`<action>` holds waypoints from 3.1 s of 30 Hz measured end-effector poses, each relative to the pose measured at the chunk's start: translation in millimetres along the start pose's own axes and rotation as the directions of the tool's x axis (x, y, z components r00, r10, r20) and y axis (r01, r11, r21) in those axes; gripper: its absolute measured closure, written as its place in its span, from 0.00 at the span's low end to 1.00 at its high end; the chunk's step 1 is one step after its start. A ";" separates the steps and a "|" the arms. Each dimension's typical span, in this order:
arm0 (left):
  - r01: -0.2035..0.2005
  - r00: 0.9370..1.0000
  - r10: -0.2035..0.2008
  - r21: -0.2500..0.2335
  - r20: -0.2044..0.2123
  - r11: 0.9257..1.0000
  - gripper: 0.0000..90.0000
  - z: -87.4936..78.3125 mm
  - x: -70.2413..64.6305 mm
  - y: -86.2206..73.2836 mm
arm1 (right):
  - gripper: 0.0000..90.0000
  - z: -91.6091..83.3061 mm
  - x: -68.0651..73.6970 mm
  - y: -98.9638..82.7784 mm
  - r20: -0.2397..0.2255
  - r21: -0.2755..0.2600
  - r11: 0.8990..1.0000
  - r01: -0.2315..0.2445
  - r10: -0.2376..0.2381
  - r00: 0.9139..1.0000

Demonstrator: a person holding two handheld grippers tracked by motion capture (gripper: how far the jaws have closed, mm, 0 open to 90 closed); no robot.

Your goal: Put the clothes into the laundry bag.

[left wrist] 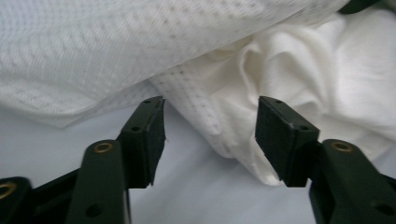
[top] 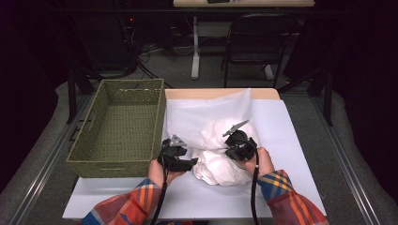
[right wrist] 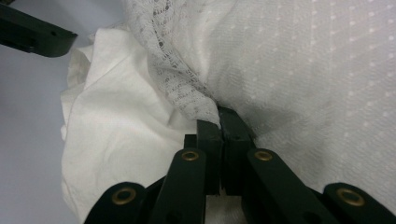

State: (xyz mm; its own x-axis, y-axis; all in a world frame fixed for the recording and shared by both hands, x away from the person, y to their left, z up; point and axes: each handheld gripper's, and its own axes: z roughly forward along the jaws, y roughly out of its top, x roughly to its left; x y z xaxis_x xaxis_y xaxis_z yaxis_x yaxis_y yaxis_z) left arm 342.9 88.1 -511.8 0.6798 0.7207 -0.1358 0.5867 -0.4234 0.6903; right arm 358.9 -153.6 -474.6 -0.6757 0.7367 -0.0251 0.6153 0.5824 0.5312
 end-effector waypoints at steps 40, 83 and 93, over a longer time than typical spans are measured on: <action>-0.021 0.997 0.016 0.070 0.076 0.997 1.00 3.1 0.5 -34.0 | 0.99 -7.0 1.3 -1.7 0.019 -0.009 1.000 0.014 -0.014 1.000; -0.175 0.976 0.143 0.198 0.166 0.964 1.00 -22.2 -0.8 -51.0 | 0.99 -15.6 5.6 1.4 0.015 -0.030 0.999 0.014 -0.013 1.000; -0.182 0.974 0.148 0.201 0.174 0.962 0.68 -21.2 1.3 -47.1 | 0.99 -16.2 7.7 2.5 0.007 -0.036 0.999 0.018 -0.018 1.000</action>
State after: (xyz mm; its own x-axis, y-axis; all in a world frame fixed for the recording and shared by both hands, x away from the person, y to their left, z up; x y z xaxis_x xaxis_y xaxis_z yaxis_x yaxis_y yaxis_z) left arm 306.8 120.7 -529.5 0.8251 0.5435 -0.1542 0.5296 -0.6491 0.5461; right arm 348.7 -152.0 -459.8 -0.6838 0.7285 -0.0410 0.5879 0.5833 0.5605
